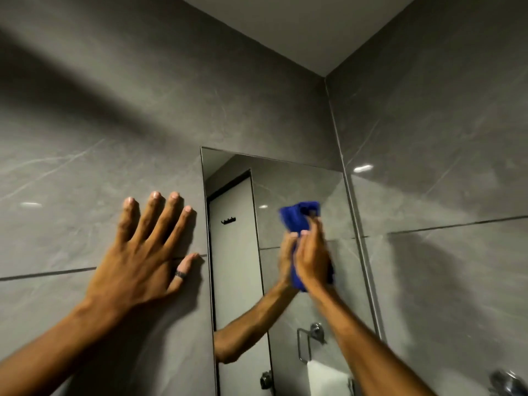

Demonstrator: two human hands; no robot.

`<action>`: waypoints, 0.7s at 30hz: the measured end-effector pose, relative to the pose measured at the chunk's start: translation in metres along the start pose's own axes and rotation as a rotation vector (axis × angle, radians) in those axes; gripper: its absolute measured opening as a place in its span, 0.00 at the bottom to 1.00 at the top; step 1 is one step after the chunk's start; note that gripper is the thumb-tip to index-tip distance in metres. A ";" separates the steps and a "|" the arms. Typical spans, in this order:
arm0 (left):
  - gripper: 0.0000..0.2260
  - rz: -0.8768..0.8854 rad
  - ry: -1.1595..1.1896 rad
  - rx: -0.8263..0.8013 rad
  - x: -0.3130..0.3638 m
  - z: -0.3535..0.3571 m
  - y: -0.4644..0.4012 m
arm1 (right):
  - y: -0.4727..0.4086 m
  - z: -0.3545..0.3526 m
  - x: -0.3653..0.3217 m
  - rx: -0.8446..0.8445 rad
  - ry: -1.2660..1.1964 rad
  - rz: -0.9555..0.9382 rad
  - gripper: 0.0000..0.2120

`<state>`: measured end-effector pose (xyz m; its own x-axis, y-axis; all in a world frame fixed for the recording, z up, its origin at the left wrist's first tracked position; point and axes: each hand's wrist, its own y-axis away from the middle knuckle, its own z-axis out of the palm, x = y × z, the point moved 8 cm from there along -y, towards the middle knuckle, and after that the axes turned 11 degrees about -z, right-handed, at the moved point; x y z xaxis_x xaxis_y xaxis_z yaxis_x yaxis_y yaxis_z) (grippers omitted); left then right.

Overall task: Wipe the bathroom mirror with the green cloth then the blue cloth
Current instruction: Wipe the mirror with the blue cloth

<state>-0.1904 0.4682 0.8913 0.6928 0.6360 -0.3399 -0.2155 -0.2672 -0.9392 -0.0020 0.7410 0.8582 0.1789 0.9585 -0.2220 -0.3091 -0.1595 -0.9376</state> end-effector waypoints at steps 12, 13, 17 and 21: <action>0.32 -0.391 0.925 -0.608 0.014 -0.045 0.046 | 0.115 0.012 -0.179 -0.024 -1.198 0.956 0.15; 0.30 -0.503 1.070 -0.641 0.019 -0.053 0.060 | 0.125 0.003 -0.189 -0.064 -1.319 1.002 0.19; 0.26 -1.008 1.485 -0.982 0.056 -0.082 0.170 | 0.201 -0.050 -0.220 -0.075 -1.347 1.156 0.21; 0.13 -1.296 1.648 -1.292 0.082 -0.120 0.309 | 0.302 -0.105 -0.235 -0.242 -1.226 1.290 0.27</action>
<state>-0.1172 0.3508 0.5792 -0.0427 0.1224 0.9916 0.4502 -0.8836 0.1284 -0.0392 0.4428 0.5993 -0.7979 -0.1930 -0.5710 0.4708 -0.7911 -0.3905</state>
